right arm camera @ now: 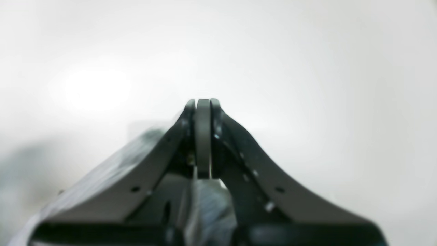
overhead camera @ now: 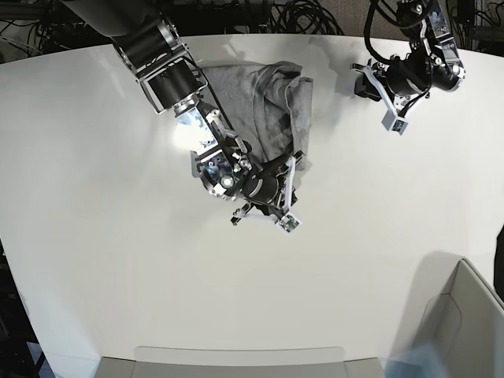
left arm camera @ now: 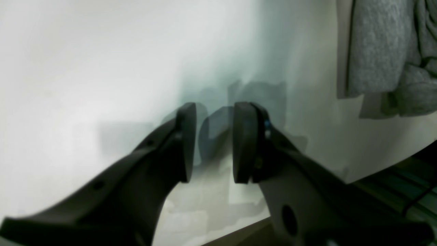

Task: Fold the T-shirt properly
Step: 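Grasp the bundle sides with both grippers and lift it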

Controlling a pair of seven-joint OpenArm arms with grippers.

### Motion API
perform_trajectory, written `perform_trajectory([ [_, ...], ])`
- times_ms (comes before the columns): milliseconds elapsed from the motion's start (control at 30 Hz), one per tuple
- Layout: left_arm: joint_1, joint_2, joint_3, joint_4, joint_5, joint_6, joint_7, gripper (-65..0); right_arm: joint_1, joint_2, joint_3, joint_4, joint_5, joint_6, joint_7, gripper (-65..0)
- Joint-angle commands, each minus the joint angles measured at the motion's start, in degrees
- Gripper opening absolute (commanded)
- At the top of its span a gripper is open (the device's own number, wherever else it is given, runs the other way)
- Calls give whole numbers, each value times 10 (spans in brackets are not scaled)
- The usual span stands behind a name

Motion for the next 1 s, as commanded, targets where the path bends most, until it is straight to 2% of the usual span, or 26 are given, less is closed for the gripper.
perform_trajectory([
  [0, -2, -5, -2, 8, -7, -1, -3, -473, 22, -12, 2, 8, 3, 0, 18, -650],
  [167, -2, -5, -2, 8, -7, -1, -3, -473, 9, -12, 6, 73, 7, -1, 16, -650],
  [233, -2, -5, -2, 12, -9, -1, -3, -473, -12, -2, 15, 122, 1, -2, 13, -650],
  [333, -3, -1, -2, 31, -12, -1, -5, -473, -28, 19, 50, 199, 7, -2, -62, -650],
  [433, -24, 16, 27, 64, -12, -1, -38, -473, -48, 36, 114, 269, 7, 0, -140, -650],
  [500, -30, 17, 65, 82, -12, -1, -60, -481, -72, 55, 148, 322, 7, 1, -183, -650],
  [600, -32, 29, 124, 114, -12, -1, -100, -528, -122, 89, 170, 401, 7, 3, -236, -650],
  [767, -27, 48, 185, 132, -12, -1, -168, -568, -232, 138, 176, 480, 7, 3, -247, -650],
  [967, 3, 43, 257, 130, -8, -1, -221, -609, -316, 141, 187, 486, 8, 3, -245, -650],
])
